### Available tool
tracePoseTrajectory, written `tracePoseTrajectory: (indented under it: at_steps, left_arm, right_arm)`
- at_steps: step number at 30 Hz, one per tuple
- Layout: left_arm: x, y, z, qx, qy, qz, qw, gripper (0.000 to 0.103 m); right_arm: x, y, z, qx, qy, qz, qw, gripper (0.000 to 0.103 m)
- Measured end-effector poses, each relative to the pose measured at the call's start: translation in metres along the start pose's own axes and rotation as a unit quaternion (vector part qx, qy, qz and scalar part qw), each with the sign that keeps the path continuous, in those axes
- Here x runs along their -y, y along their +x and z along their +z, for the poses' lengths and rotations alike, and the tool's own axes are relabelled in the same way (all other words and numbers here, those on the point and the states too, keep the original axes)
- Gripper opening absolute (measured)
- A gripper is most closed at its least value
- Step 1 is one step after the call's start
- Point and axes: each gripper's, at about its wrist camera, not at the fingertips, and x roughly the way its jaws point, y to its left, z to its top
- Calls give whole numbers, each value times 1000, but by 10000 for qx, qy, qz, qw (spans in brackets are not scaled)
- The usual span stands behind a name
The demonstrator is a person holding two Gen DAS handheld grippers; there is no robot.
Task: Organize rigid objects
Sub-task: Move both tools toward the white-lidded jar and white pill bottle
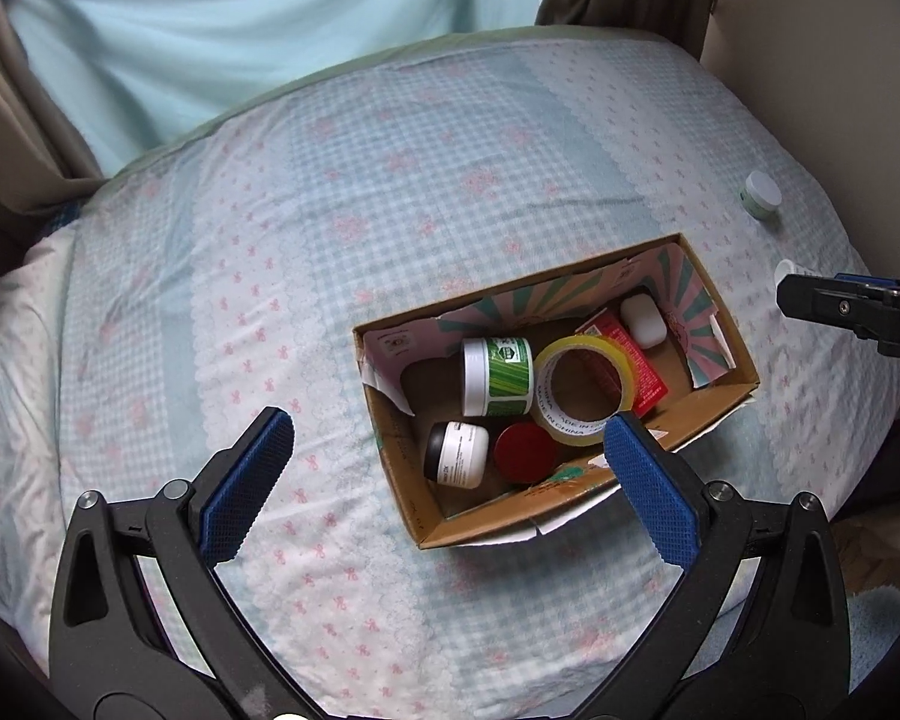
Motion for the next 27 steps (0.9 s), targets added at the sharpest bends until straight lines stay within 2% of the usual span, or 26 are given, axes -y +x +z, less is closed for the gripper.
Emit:
tracePoseTrajectory:
  at_steps: [9, 15, 18, 23, 25, 27]
  left_arm:
    - [53, -29, 39, 401, 361, -535, 9971, 103]
    - [123, -34, 71, 550, 692, -592, 9943, 103]
    - [167, -29, 90, 539, 829, -558, 9935, 103]
    - [250, -9, 124, 432, 1165, -559, 9907, 103]
    - [284, 7, 140, 334, 1345, -553, 9888, 103]
    - [317, 26, 157, 189, 1534, -540, 9865, 103]
  right_arm:
    - [65, -76, -32, 443, 41, -758, 9961, 103]
    - [137, -92, -46, 333, -193, -1365, 9899, 103]
    - [179, -91, -47, 251, -485, -1437, 9881, 103]
    - [237, -81, -33, 28, -1192, -1274, 9847, 103]
    - [252, -73, -24, -72, -1701, -1218, 9778, 103]
    - [263, -59, -15, -250, -2269, -1258, 9654, 103]
